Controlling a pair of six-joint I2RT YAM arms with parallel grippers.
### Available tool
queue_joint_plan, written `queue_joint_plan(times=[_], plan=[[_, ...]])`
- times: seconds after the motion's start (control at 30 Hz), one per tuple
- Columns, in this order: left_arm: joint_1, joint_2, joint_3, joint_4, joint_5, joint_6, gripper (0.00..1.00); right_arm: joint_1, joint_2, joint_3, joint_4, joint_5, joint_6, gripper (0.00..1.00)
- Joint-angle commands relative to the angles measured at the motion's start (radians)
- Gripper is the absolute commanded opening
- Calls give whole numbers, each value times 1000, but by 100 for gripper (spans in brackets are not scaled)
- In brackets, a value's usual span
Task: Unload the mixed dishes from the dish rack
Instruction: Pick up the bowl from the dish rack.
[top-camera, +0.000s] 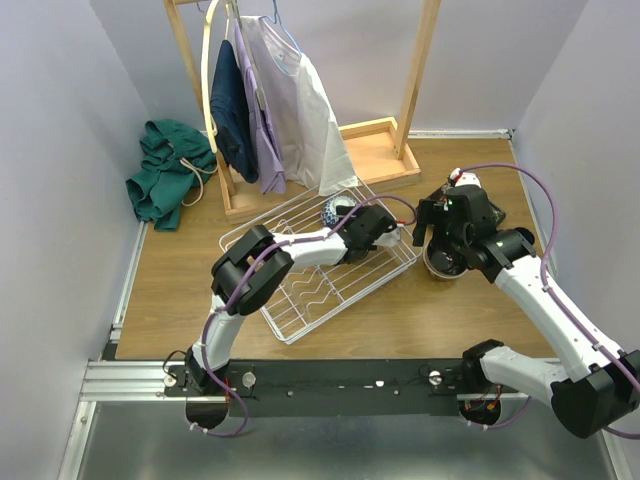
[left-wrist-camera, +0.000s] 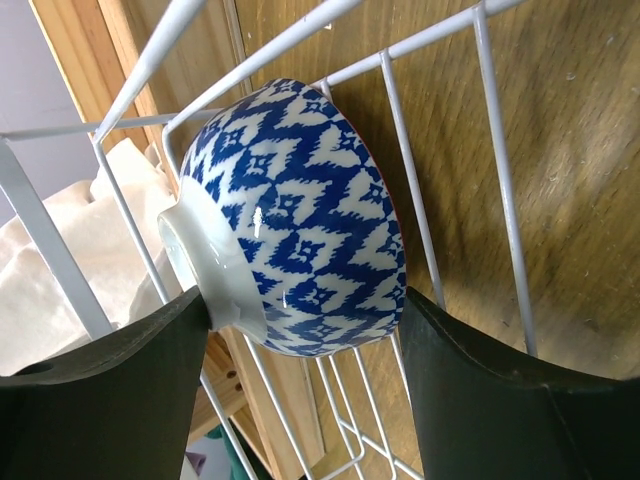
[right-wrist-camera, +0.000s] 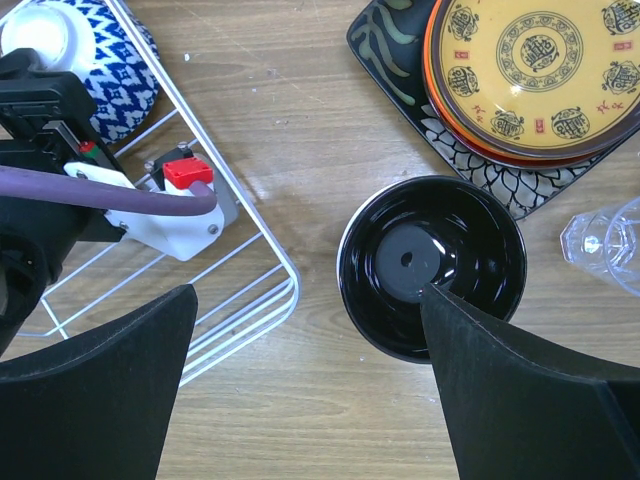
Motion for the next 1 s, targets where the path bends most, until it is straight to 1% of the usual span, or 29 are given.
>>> queue_joint_plan(times=[0.0,0.17,0.2,0.53,0.77,0.97], plan=[[-1,-36,-26,-42,49,-23,62,-6,2,27,-7,-7,-5,100],[0,-88,-20,-80,35,-52,60,-6,-7,38,0,9,-6,100],[0,-97,-20,-90,32,-64,57,-6,-10,38,3,13,-6,100],[0,-195,-13,-205,55,-173,56,-6,-34,46,40,11,3,100],[0,-247,-1,-300,89,-319,56,-6,-48,33,68,-9,27,100],[11,-300,14,-364,146,-509,55,-6,-68,15,92,-32,50,100]])
